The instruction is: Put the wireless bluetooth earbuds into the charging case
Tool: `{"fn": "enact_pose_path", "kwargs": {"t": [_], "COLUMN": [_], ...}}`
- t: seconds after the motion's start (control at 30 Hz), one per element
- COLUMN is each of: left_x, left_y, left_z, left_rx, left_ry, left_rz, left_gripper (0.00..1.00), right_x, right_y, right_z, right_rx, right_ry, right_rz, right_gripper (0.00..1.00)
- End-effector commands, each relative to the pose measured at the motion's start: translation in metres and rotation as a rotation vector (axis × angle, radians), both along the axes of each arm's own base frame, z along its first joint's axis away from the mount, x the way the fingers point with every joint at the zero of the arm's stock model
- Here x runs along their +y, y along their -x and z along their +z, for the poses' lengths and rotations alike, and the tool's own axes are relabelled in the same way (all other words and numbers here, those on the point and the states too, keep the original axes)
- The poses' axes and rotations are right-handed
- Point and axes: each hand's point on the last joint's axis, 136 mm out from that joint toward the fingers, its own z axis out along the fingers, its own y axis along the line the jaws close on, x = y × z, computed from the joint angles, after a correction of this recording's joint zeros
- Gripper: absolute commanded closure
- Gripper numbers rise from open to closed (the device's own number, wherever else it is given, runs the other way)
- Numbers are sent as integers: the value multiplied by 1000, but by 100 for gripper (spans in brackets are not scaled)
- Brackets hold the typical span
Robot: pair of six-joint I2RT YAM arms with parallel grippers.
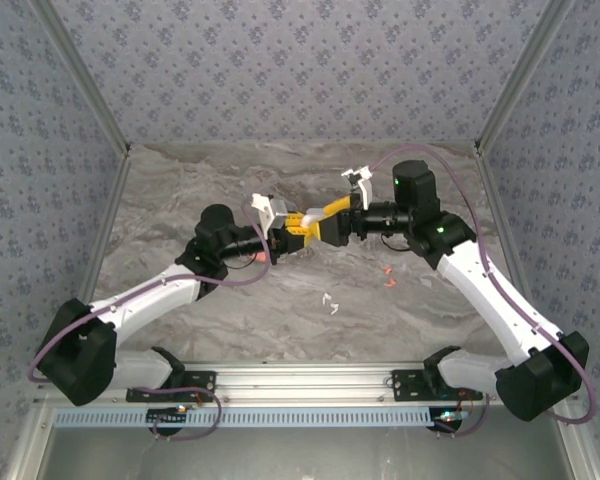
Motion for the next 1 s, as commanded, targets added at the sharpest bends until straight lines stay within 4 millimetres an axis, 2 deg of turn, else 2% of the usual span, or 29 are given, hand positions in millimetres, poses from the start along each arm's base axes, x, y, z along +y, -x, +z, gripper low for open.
{"fn": "enact_pose_path", "kwargs": {"t": [0.0, 0.13, 0.2, 0.33, 0.43, 0.6, 0.73, 0.97], "left_x": [3, 6, 6, 4, -1, -11, -18, -26], "left_y": [-16, -32, -42, -59, -69, -82, -89, -94], "left_z": [6, -19, -37, -79, -112, -164, -197, -230], "left_rx": [19, 156, 242, 432, 571, 775, 850, 947], "left_ry": [3, -36, -68, -139, -162, -166, -180, -195], "left_rz": [72, 161, 208, 277, 319, 392, 445, 455], "left_gripper": [100, 100, 100, 100, 100, 100, 100, 100], "right_x": [-26, -81, -108, -151, -175, -192, -197, -202], "right_y": [-18, -53, -61, -65, -65, -61, -59, -52], "right_z": [-15, -28, -38, -51, -58, -67, -70, -72], "right_rx": [-17, -39, -27, 12, 57, 130, 161, 202], "right_ry": [142, 276, 324, 338, 330, 316, 316, 294], "right_rz": [-188, -499, -624, -787, -868, -920, -949, -996], "right_gripper": [6, 4, 2, 0, 0, 0, 0, 0]}}
